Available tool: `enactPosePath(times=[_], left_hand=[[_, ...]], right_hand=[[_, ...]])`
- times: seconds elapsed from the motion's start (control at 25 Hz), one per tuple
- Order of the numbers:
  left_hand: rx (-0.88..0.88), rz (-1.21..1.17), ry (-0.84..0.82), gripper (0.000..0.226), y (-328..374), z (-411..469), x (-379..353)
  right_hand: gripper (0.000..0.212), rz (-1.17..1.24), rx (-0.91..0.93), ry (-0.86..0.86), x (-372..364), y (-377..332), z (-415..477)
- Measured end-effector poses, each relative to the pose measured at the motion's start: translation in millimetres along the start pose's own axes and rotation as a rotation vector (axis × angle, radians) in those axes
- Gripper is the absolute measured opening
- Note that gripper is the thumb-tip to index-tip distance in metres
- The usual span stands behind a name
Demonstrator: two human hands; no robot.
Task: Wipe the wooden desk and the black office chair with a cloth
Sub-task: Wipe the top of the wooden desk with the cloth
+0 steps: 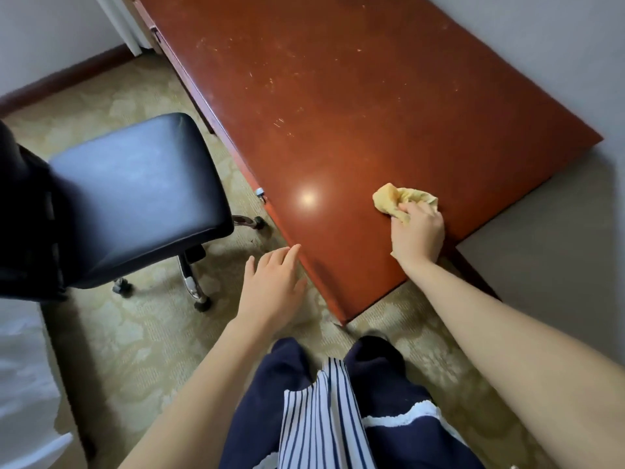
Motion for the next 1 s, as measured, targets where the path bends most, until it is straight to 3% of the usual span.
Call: enactPosePath(times=[0.24,0.44,0.72,1.0], left_hand=[[-0.115,0.073,-0.081,0.060,-61,5,35],[-0.126,0.040,-0.150,0.061,-83,22,40],[-0.182,-0.001,-0.162,0.064,-84,89,62],[-0.067,-0.035,-0.108,0.061,-108,174,118]], right_hand=[[0.023,0.107,0.218,-0.076,-32,-101,-87],[0.033,0.124,0.404,-0.049,-36,-124,-101],[0.038,0.135,0.488,-0.150,-65,-183,-40],[0.037,0.139,0.603,-0.357,-107,-271,47]])
Point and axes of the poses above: each hand's wrist, its own z-axis towards the middle knuckle, its own x-axis out of the back of the hand, y = z × x, the point moved 8 cm from there along z, towards the middle knuckle, and after that the axes turned 11 degrees about -z, right-handed, at the moved point
